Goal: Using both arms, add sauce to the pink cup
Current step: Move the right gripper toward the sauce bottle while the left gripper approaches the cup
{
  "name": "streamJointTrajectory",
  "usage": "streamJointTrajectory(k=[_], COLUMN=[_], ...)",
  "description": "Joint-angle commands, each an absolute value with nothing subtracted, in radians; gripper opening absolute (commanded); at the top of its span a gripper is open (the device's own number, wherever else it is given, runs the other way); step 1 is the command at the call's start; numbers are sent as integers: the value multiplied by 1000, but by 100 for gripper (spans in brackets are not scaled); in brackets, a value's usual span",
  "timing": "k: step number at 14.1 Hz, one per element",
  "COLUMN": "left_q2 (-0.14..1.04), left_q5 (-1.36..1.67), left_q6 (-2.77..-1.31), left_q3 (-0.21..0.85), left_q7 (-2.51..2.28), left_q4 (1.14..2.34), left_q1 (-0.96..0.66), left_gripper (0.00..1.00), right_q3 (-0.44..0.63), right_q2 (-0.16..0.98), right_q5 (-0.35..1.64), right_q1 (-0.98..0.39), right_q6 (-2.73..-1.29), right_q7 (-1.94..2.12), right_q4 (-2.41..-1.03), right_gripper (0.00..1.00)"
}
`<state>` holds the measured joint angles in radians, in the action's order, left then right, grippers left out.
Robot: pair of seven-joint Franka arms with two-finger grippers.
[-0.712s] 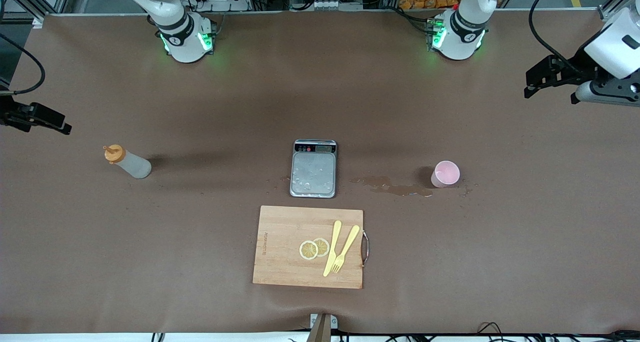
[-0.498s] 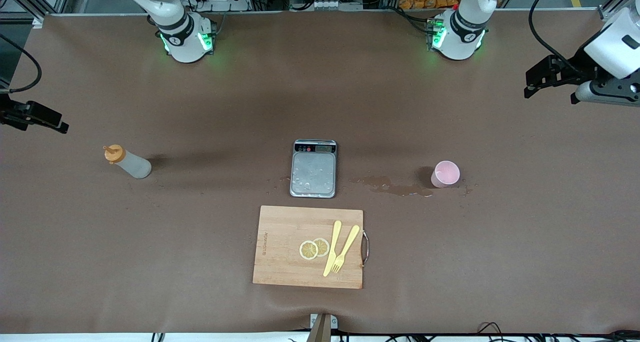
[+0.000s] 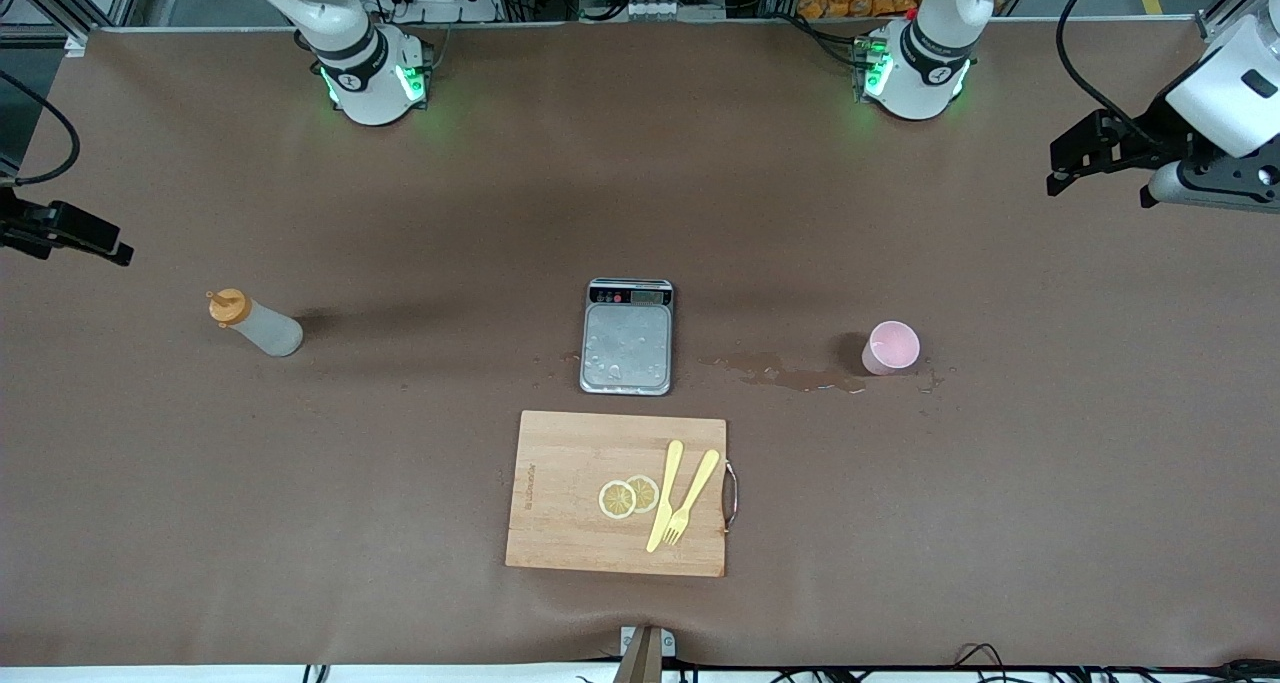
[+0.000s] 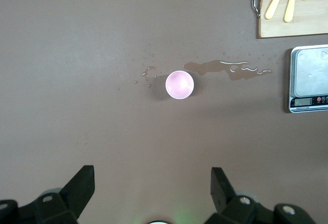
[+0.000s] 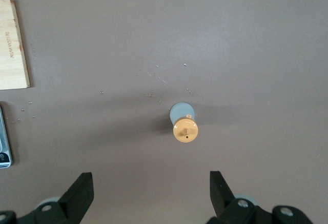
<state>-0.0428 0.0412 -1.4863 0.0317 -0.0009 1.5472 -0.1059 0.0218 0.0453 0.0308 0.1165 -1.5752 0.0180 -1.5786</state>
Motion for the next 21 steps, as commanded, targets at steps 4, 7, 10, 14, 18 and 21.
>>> streamJointTrajectory(k=[4, 7, 10, 14, 18, 21], left_q2=[-46, -45, -22, -12, 23, 90], left_q5=[38, 40, 38, 38, 38, 40], left_q6=[-1471, -1467, -1421, -1463, -1707, -1785], left_q3=[32, 32, 34, 52, 54, 54], left_q7=[-25, -22, -29, -29, -28, -8], left_q4=[1548, 1563, 1587, 1715, 1893, 1911], left_q1=[-101, -100, -112, -110, -97, -60], left_gripper=[100, 100, 100, 100, 100, 100], right_q3=[3, 3, 3, 6, 5, 5], right_q2=[100, 130, 190, 244, 350, 415], right_q5=[31, 32, 84, 115, 194, 282], right_q1=[256, 301, 383, 428, 503, 552], right_q6=[-1562, -1543, -1543, -1549, -1543, -1539], right_q7=[18, 11, -46, -89, -259, -339], right_q4=[-1566, -1566, -1559, -1552, -1496, -1493], right_gripper=[100, 100, 100, 100, 100, 100])
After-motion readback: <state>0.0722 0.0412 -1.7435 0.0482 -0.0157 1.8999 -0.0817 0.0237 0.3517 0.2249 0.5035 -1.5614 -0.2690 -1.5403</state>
